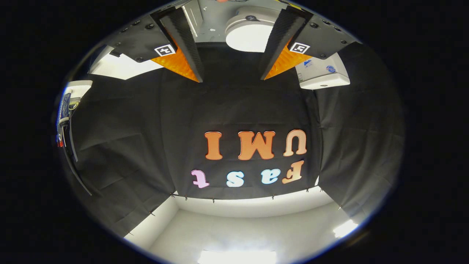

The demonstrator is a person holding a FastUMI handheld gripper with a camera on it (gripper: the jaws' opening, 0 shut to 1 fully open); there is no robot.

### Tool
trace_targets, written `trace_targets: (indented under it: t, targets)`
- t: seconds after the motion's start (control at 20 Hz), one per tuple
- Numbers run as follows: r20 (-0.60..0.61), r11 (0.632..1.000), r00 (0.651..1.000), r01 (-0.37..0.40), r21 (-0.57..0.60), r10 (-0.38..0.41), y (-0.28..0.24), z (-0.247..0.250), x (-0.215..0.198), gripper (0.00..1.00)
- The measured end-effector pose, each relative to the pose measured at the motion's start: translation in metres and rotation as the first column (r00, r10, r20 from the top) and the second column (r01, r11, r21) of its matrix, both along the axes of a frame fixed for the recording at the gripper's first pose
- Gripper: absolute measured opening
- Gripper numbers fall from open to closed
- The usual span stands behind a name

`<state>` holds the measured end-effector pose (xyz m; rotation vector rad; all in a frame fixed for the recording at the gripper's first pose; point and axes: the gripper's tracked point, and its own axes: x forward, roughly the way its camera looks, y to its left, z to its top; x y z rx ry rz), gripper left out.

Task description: Open the toilet lid.

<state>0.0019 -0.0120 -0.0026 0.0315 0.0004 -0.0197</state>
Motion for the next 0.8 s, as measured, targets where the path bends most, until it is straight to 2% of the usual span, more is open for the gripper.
trace_targets:
  t: [0.8]
  targets:
    - [0.013, 1.0, 1.0, 0.008, 0.006, -0.008, -0.0037, 0.0033, -0.0032, 0.97]
